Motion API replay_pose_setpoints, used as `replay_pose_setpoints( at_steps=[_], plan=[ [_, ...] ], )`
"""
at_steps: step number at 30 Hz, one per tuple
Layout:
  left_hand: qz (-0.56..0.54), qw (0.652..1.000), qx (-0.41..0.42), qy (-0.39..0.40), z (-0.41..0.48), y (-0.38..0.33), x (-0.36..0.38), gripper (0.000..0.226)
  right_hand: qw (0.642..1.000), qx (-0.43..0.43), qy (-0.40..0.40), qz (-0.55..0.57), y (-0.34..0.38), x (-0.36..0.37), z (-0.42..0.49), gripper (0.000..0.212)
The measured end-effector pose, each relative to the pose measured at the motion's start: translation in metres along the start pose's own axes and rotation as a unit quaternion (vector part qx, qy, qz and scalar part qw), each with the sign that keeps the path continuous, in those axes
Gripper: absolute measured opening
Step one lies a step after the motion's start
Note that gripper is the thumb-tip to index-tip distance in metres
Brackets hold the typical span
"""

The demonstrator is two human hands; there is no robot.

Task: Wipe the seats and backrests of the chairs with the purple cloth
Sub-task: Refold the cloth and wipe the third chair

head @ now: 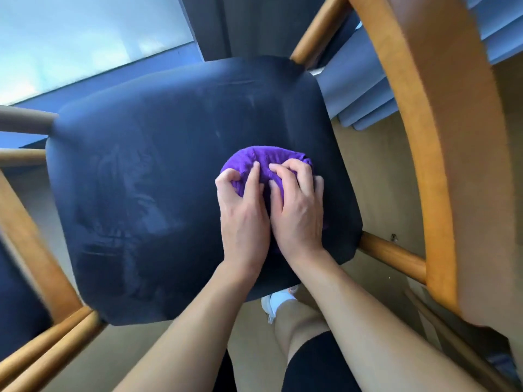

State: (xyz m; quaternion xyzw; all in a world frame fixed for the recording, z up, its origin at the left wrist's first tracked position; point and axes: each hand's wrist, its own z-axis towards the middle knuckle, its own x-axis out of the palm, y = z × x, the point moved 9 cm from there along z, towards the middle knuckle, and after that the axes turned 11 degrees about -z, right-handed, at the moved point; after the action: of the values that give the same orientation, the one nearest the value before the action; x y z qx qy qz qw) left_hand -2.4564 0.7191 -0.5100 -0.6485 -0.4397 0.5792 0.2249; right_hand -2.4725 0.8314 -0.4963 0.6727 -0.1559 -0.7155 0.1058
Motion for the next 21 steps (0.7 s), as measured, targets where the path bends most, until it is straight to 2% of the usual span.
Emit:
replay_pose_setpoints(
  at_steps=[3,6,12,21],
  plan=[
    [0.014,0.998,0.055,-0.035,0.047,-0.021,0.0,0.045,0.997,0.006,-0.071,0.015,0.004,-0.015,0.044,0.023],
    [0.029,0.996,0.082,-0.016,0.102,-0.054,0.012,0.047,0.993,0.042,-0.105,0.017,-0.003,-0.02,0.093,0.025],
    [0.196,0.969,0.153,0.015,0.161,-0.065,0.045,0.043,0.99,0.135,-0.034,-0.034,-0.038,0.016,0.142,0.034],
    [0.163,0.969,0.177,0.062,0.143,-0.063,0.056,0.041,0.986,0.148,-0.035,-0.07,-0.047,0.021,0.124,0.033]
  ],
)
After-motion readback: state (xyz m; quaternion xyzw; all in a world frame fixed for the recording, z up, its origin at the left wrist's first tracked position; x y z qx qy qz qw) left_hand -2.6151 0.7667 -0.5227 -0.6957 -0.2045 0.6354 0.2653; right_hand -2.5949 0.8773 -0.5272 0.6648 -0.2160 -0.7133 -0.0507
